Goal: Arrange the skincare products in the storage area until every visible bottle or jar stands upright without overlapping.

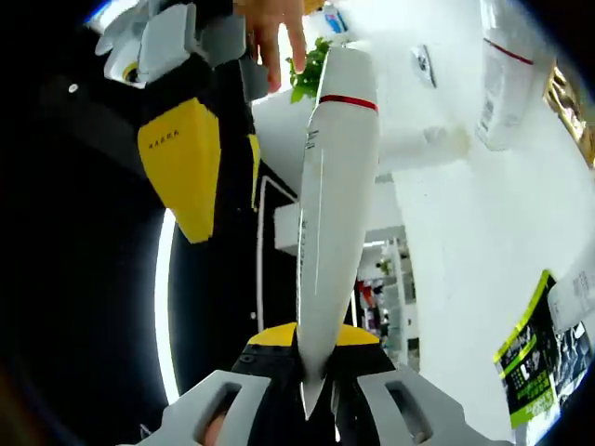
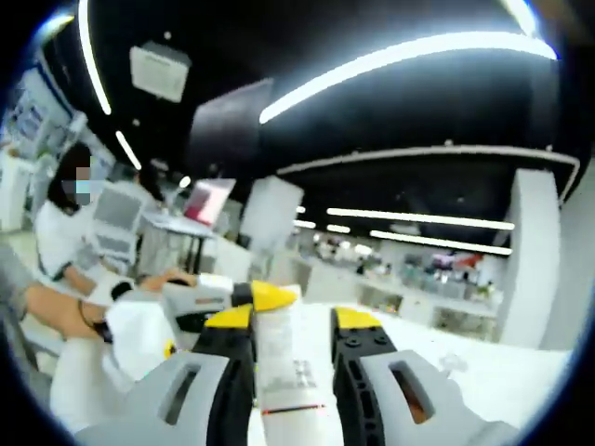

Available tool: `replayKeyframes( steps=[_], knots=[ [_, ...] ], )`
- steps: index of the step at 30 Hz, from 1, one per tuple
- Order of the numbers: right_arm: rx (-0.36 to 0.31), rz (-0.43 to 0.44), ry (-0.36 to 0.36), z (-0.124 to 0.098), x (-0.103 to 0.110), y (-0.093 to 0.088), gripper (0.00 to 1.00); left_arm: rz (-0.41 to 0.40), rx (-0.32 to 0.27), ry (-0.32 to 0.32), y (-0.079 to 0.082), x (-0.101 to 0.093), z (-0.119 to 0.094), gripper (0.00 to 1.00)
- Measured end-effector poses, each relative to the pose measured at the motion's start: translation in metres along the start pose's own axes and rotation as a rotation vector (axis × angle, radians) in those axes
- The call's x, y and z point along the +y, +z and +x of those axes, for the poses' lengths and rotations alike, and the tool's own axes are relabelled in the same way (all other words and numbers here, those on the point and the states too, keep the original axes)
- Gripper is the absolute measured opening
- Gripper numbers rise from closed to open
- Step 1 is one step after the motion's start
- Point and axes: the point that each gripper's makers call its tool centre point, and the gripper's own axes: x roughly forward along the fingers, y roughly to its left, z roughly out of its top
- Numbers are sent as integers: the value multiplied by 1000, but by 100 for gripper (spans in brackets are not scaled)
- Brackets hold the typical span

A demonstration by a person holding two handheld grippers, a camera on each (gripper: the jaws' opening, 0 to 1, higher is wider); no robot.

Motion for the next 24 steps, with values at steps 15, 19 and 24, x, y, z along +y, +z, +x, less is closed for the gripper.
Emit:
replayKeyframes(
  steps=[15,19,24],
  knots=[
    [20,440,395,-18,29,-29,41,44,-182,118,38,22,-7,10],
    [100,532,421,-17,41,-40,30,62,-213,136,46,25,-12,10],
    [165,728,451,-17,38,-42,18,-85,-241,111,45,23,-6,13]
  ],
)
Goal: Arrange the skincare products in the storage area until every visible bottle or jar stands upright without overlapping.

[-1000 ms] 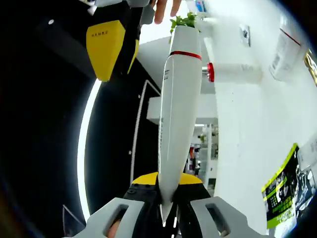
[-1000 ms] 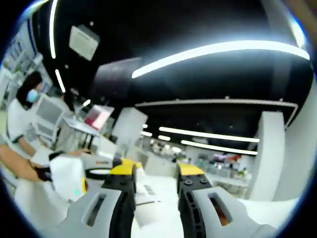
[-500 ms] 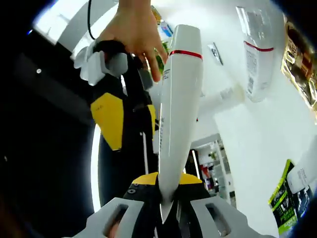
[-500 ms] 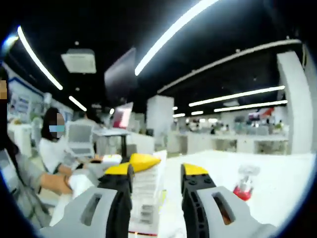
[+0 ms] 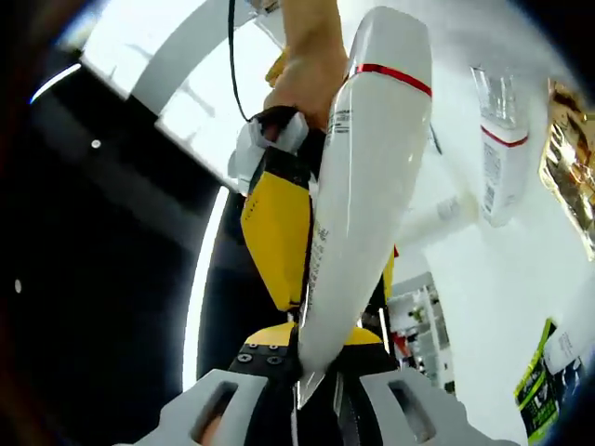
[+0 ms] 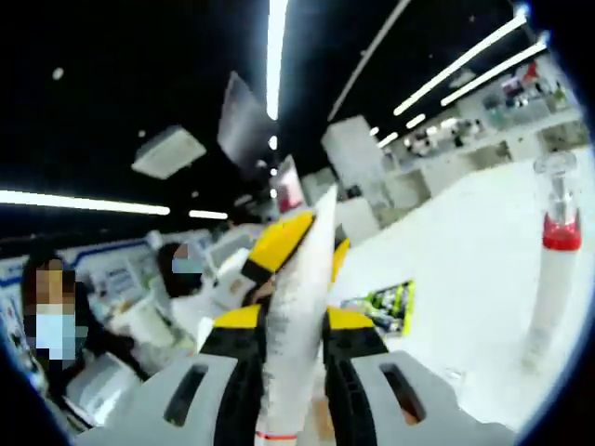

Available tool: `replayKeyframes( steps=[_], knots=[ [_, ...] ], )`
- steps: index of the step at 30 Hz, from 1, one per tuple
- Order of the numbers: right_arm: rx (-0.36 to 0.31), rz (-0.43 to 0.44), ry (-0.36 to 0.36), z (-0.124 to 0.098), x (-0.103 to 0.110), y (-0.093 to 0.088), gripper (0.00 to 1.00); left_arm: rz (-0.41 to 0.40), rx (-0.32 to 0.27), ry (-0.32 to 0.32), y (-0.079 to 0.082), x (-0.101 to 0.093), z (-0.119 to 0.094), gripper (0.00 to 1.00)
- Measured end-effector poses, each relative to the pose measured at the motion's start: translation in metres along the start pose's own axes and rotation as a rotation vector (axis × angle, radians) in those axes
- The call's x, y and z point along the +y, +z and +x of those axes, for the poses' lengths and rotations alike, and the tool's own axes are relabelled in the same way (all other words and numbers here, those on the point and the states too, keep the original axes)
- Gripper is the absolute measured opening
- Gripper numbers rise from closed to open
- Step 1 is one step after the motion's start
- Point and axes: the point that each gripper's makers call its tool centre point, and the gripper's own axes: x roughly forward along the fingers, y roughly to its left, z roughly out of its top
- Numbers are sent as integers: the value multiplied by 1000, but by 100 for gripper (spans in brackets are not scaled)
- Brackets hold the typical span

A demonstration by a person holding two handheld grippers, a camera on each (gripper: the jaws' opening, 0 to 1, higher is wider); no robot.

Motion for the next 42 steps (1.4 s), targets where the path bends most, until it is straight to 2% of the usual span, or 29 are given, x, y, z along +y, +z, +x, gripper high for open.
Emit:
replayKeyframes(
  steps=[2,4,8,12,13,16,18,20,21,22,24,25,26,28,32,34,36,38,40,42],
  knots=[
    [-5,2,2,-1,-3,1,16,-94,-18,0,0,2,1,18],
    [-8,1,-6,-1,-3,1,14,-232,-32,-23,-2,-1,0,23],
    [-11,-21,-35,0,-6,4,13,-398,-64,-23,-5,-1,-1,32],
    [-34,-64,-44,0,-4,9,12,-785,-34,-41,-19,6,-2,49],
    [-48,-85,-51,-1,-4,12,12,-892,-32,-79,-20,4,-3,51],
    [-77,-87,-60,-4,-4,18,12,-1036,-60,-101,-27,6,-3,59],
    [-106,-89,-59,-6,-3,23,12,-1137,-49,-127,-30,3,-3,64],
    [-136,-102,-63,-8,0,28,12,-1284,-32,-184,-31,-4,-3,65],
    [-160,-115,-75,-9,1,32,12,-1451,-3,-263,-31,-12,-4,65],
    [-170,-119,-78,-10,1,34,12,-1543,-3,-289,-33,-13,-4,65],
    [-191,-126,-87,-13,1,38,12,-1675,-30,-284,-37,-10,-4,64],
    [-217,-142,-110,-14,0,42,12,-1748,-41,-254,-45,-6,-4,63],
    [-228,-154,-125,-15,-1,44,12,-1781,-48,-237,-49,-4,-4,62],
    [-252,-194,-183,-17,-6,47,12,-1848,-55,-219,-56,0,-5,59],
    [-263,-288,-281,-13,-13,50,12,-1857,-43,-230,-56,0,-6,55],
    [-273,-365,-376,-12,-16,54,12,-1872,-46,-256,-52,-3,-7,52],
    [-281,-468,-467,-13,-16,59,12,-1947,-67,-282,-47,-2,-6,56],
    [-273,-543,-556,-13,-19,62,12,-1998,-71,-291,-46,-2,-5,66],
    [-226,-692,-728,-18,-25,66,12,-2030,-80,-286,-44,-1,-5,75],
    [-149,-936,-969,-25,-30,72,12,-2079,-97,-289,-41,1,-5,78]
  ],
)
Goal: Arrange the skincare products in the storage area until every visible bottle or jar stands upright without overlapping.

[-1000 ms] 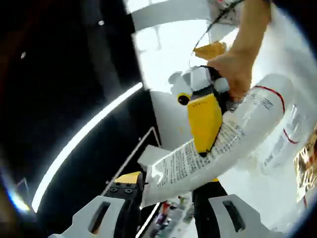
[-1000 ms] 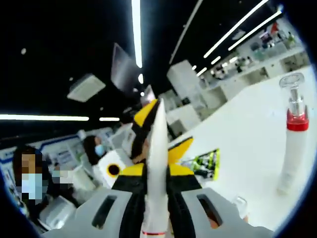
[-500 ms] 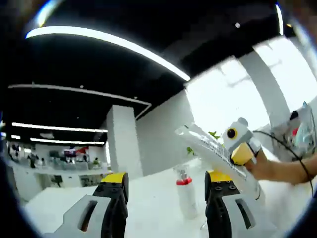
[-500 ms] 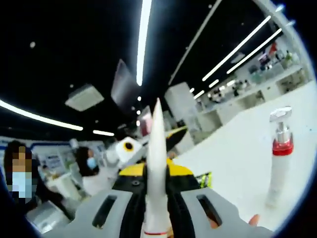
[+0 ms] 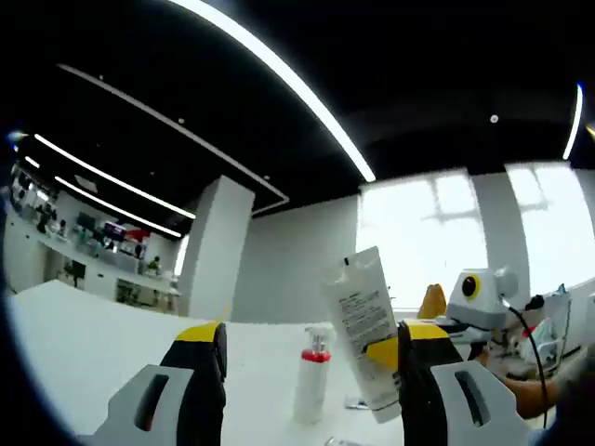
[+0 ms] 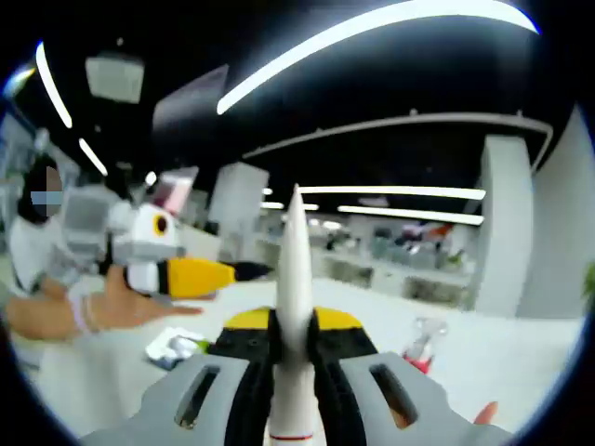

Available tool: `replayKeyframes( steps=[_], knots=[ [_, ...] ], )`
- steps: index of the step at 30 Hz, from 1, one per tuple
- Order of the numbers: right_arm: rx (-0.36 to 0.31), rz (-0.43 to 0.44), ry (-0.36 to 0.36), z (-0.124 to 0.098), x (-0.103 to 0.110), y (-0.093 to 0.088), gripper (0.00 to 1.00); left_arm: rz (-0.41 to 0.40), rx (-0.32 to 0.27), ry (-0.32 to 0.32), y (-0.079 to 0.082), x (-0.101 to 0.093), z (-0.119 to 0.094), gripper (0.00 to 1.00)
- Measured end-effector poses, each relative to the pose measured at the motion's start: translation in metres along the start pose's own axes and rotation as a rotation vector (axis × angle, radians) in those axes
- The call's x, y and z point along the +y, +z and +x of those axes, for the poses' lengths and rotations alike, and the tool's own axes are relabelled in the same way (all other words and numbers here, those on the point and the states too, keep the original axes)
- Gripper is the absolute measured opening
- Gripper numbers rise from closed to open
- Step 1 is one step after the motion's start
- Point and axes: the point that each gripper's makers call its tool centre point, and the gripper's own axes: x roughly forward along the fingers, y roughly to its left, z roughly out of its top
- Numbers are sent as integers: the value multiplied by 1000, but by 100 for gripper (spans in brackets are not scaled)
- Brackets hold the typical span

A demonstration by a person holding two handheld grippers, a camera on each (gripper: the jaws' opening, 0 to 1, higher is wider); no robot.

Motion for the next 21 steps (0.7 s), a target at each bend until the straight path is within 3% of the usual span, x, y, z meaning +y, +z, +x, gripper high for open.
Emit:
replayKeyframes(
  steps=[1,3,7,10,13,18,21],
  knots=[
    [22,-217,-111,2,-4,-1,12,-39,-5,-21,-1,-5,1,78],
    [27,-448,-221,2,-1,3,12,-115,-20,-52,-1,-12,2,78],
    [-42,-774,-327,-2,15,20,12,-308,-34,-117,-1,-19,4,78],
    [-32,-833,-339,1,27,22,12,-429,-87,-147,6,-19,1,75],
    [-27,-932,-379,1,29,26,12,-464,-109,-137,10,-18,-3,68],
    [-23,-991,-360,5,38,20,13,-434,-95,-88,5,-14,0,58],
    [1,-1030,-349,11,40,12,13,-395,-38,-57,-8,-11,4,54]
  ],
)
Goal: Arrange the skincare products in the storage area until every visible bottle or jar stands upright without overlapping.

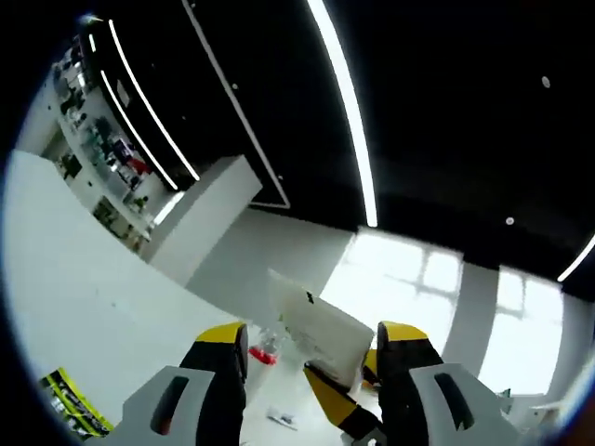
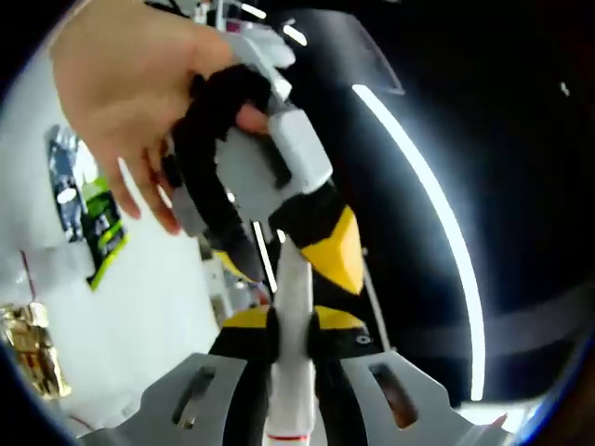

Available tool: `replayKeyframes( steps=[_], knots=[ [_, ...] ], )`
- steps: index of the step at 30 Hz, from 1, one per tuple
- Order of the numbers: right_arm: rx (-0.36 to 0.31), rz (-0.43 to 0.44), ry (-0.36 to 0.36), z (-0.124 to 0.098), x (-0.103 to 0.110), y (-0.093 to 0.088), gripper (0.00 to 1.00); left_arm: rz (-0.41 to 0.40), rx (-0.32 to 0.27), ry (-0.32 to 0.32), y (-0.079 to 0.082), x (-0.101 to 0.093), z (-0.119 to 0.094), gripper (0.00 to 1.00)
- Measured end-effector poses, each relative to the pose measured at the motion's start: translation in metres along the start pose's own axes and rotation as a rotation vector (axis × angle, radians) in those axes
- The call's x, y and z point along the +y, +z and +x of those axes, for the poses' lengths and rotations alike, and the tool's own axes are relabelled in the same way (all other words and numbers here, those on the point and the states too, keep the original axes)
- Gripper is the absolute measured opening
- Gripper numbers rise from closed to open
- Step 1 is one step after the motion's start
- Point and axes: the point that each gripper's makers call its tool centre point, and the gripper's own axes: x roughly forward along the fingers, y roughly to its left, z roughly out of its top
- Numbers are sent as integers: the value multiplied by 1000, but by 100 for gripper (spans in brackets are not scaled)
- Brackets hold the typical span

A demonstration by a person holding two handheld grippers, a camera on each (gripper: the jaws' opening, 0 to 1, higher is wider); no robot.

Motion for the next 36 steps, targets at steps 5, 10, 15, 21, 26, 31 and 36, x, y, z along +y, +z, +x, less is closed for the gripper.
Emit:
replayKeyframes(
  steps=[5,10,15,21,26,31,36],
  knots=[
    [-18,-22,8,-2,10,2,14,-31,27,27,-6,0,-3,32],
    [-70,-18,18,-15,11,14,19,-60,52,39,0,2,-9,26],
    [-170,-1,123,-20,32,35,43,1,-11,153,16,14,-23,11],
    [-219,62,175,-1,41,38,35,88,-21,194,30,31,-30,10],
    [-184,304,224,4,29,19,40,212,-4,239,29,42,-28,9],
    [-153,667,374,10,29,-5,36,295,25,213,24,45,-23,10],
    [-99,1075,645,2,55,-12,34,326,151,142,1,44,-15,10]
  ],
)
